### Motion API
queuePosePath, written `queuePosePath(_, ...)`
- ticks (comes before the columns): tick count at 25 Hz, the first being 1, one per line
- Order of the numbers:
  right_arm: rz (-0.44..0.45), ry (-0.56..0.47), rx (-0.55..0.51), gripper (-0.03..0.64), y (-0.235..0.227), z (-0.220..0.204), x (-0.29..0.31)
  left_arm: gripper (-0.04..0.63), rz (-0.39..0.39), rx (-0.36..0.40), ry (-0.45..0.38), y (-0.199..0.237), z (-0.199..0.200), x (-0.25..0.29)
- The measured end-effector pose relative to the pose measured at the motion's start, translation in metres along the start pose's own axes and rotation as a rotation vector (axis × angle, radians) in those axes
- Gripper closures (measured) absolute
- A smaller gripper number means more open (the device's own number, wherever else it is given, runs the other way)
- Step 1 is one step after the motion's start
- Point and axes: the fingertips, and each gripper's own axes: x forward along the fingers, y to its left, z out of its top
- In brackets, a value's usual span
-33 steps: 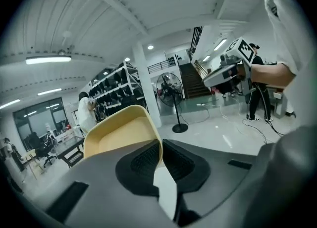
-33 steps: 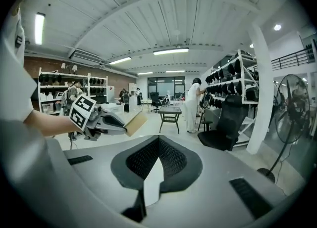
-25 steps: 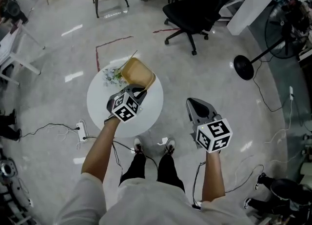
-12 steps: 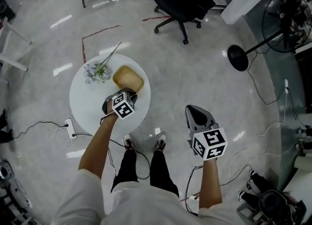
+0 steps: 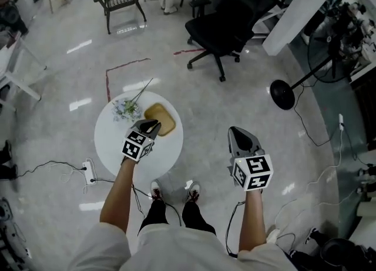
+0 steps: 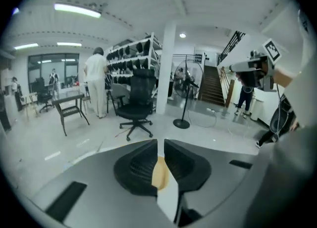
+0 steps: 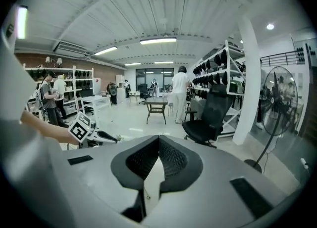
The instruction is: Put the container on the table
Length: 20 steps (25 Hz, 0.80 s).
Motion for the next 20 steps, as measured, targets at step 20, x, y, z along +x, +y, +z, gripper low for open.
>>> queuePosePath(20,0.117,-0.383,-0.307,0.604,0.095,0.233,-0.052,0.575,0.352,0.267,-0.526,0.000,0.257,-0.297)
